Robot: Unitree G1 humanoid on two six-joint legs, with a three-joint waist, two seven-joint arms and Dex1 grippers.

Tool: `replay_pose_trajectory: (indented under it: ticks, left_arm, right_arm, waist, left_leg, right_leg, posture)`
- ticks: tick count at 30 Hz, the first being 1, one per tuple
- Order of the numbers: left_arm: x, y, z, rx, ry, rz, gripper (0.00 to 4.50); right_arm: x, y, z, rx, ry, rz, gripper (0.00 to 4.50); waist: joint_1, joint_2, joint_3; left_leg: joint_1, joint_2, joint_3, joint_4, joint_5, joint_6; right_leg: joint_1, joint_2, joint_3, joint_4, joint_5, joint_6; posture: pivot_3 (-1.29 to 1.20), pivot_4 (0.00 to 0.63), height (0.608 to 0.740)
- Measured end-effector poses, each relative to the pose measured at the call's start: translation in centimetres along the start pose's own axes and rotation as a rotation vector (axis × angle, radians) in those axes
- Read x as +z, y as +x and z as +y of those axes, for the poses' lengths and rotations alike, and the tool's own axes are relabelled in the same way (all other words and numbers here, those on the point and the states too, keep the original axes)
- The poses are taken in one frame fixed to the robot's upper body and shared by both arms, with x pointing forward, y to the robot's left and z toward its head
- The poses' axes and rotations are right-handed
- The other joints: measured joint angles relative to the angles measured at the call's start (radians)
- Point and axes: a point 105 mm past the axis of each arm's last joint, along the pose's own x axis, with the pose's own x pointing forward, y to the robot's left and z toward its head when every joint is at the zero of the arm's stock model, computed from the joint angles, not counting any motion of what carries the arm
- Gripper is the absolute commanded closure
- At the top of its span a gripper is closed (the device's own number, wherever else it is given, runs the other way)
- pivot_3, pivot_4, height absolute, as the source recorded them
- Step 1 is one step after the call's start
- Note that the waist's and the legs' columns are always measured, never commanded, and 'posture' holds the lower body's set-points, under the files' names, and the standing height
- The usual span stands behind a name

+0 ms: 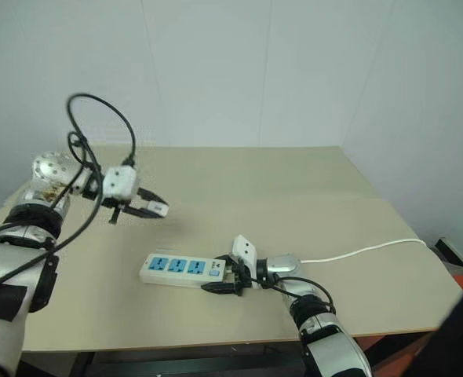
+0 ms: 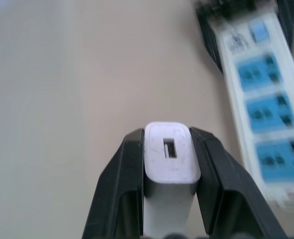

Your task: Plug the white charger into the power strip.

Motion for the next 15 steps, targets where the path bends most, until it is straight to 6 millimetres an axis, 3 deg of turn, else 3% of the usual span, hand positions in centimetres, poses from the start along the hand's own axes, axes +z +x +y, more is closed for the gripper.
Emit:
replay_pose_trajectory:
  ticks: [7, 11, 15]
  left_arm:
    - [1.7, -0.9, 0.1, 0.117, -0.224, -0.327, 3.46]
    - [3.5, -0.1, 0.4, 0.192, -0.293, -0.508, 3.46]
    - [3.8, 1.1, -1.2, 0.209, -0.387, -0.593, 3.46]
  right_arm:
    - [0.0, 0.1, -0.1, 0.014, 0.001, 0.004, 1.09]
    - [0.0, 0.2, -0.1, 0.022, -0.002, 0.006, 1.09]
    - [0.0, 0.3, 0.3, 0.058, -0.022, 0.009, 1.09]
  waist:
    - [-0.003, 0.0, 0.0]
    - [-0.004, 0.0, 0.0]
    - [-0.013, 0.0, 0.0]
  left_leg:
    - [0.001, 0.0, 0.0, 0.0, 0.0, 0.0]
    - [0.001, 0.0, -0.001, 0.0, 0.0, 0.0]
    - [0.001, 0.0, -0.001, 0.0, 0.0, 0.0]
  right_leg:
    - [0.001, 0.0, 0.0, 0.0, 0.0, 0.0]
    - [0.001, 0.0, 0.0, 0.0, 0.0, 0.0]
    - [0.001, 0.0, 0.0, 0.0, 0.0, 0.0]
  posture:
    - [0.0, 0.15, 0.74]
    - [0.0, 0.15, 0.74]
    - [0.0, 0.15, 0.74]
